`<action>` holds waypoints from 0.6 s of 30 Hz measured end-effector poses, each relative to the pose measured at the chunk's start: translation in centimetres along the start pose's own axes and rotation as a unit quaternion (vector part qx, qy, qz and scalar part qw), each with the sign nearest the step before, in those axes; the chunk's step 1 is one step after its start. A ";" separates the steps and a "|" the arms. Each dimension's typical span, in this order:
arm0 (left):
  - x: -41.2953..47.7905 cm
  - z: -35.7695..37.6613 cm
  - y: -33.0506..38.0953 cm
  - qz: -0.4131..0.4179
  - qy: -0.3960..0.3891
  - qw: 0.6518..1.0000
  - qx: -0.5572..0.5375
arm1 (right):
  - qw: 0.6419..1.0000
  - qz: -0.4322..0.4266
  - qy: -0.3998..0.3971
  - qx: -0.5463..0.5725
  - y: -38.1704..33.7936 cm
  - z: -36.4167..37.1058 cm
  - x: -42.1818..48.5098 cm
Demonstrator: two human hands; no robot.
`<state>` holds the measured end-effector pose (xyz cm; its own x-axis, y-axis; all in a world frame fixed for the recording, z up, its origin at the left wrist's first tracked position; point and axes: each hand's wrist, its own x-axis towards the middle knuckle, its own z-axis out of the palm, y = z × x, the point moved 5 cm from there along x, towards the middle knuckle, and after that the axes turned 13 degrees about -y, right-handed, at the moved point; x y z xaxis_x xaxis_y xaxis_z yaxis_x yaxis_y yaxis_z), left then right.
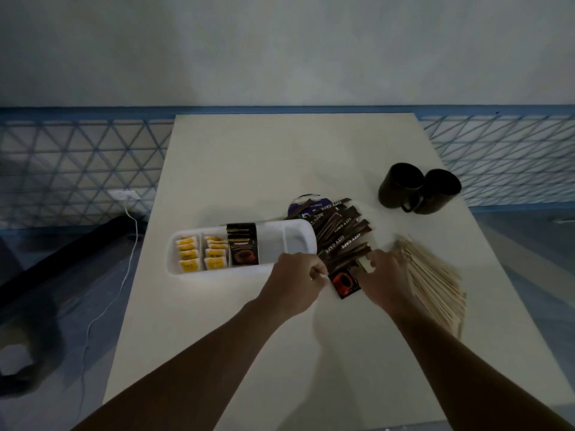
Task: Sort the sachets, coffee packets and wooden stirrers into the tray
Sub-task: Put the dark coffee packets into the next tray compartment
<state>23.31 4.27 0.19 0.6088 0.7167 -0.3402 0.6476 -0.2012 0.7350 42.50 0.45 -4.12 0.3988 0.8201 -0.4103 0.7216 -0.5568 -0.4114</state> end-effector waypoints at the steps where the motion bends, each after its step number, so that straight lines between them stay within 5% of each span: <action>1: 0.2 0.8 -0.1 -0.007 -0.010 1.000 0.000 | 1.000 0.021 -0.014 -0.002 0.8 0.6 0.2; 8: 2.0 5.8 -0.8 -0.090 -0.081 0.992 0.044 | 0.998 0.046 -0.049 -0.014 2.4 2.5 0.2; 18: 2.9 7.5 -1.6 -0.117 -0.049 0.992 0.015 | 0.994 -0.019 -0.110 -0.020 1.5 3.0 -0.5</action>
<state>27.45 1.64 -6.38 0.4805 0.6781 -0.5561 0.7890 -0.0575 0.6117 41.67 -1.14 -7.00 0.2413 0.7896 -0.5642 0.7581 -0.5163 -0.3984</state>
